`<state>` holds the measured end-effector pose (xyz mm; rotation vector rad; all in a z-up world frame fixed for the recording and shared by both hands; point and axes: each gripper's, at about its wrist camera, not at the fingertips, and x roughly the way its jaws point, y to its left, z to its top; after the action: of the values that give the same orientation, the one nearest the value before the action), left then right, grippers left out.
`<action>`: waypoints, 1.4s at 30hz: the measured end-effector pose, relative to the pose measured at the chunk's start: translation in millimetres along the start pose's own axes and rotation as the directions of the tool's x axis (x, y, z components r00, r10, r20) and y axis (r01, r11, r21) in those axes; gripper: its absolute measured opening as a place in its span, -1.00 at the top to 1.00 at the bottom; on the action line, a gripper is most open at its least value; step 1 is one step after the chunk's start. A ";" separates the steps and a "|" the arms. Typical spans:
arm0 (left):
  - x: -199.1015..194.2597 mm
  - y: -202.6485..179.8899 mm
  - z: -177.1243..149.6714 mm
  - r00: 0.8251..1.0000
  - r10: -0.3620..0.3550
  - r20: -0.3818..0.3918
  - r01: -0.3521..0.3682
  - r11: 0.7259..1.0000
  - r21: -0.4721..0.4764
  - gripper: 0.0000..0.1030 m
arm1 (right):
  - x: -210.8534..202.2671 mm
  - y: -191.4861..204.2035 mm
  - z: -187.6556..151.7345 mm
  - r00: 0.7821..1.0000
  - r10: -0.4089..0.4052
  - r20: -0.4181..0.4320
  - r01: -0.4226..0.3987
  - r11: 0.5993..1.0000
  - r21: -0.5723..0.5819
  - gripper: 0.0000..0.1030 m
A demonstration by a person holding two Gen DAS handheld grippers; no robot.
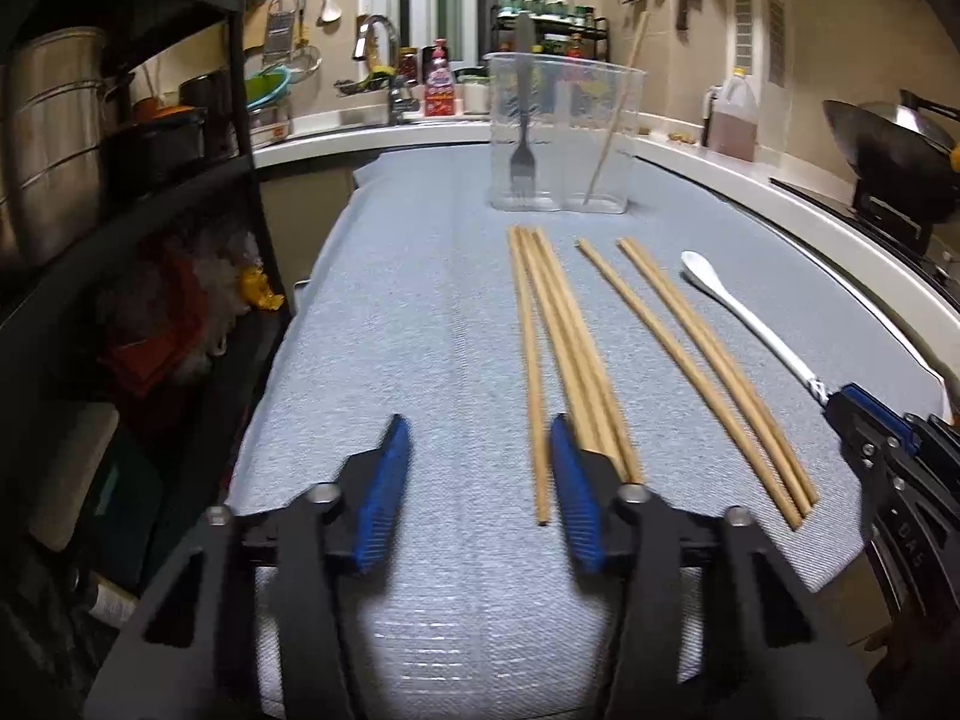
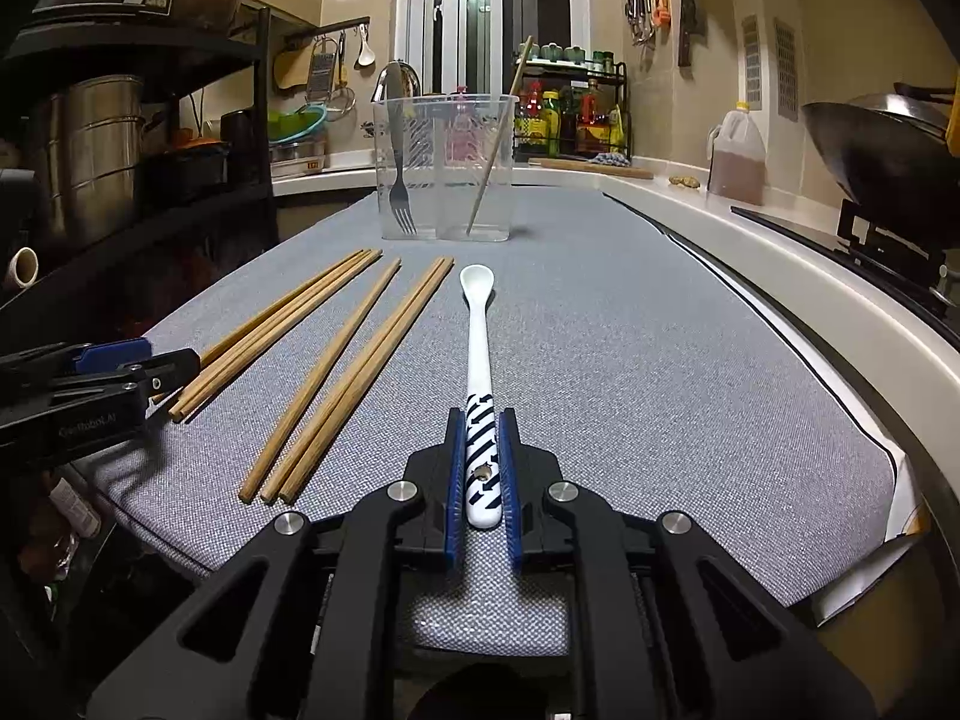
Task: Organize utensils
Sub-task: 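Grasp the striped-handle white spoon with the right tool while the left tool grasps a chopstick, then carry the chopstick in the left tool and the spoon in the right tool over the cup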
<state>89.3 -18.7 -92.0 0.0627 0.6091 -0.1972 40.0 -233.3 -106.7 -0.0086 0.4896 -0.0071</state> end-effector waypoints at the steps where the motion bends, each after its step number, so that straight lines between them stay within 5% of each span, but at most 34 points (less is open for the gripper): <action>1: -0.4 -2.5 -0.6 1.000 -0.011 0.005 0.011 1.000 0.011 0.51 | 0.1 -0.8 0.5 1.000 0.004 -0.002 -0.004 1.000 -0.001 0.79; 3: -0.2 -3.7 0.4 0.999 -0.038 -0.001 0.038 0.999 0.013 0.89 | 0.8 -2.5 3.5 1.000 0.017 -0.017 -0.017 1.000 0.004 0.79; 11: -33.0 -4.5 19.2 0.996 -0.063 0.066 0.061 0.998 0.025 0.90 | -6.1 -13.0 16.1 0.996 0.029 -0.079 -0.025 0.998 0.050 0.79; 24: -85.6 0.2 66.1 0.971 -0.102 0.215 0.100 0.995 0.021 0.90 | -45.8 -25.9 52.7 0.998 0.020 0.059 -0.024 0.998 0.064 0.80; 42: -82.9 6.2 123.2 0.965 -0.129 0.229 0.134 0.991 -0.003 0.90 | -38.0 -28.9 116.7 0.993 0.055 0.107 -0.062 0.996 0.064 0.80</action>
<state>93.3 -13.2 56.5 -0.0188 0.3857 -0.3229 61.2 -261.2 14.4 0.0711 0.3834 0.0345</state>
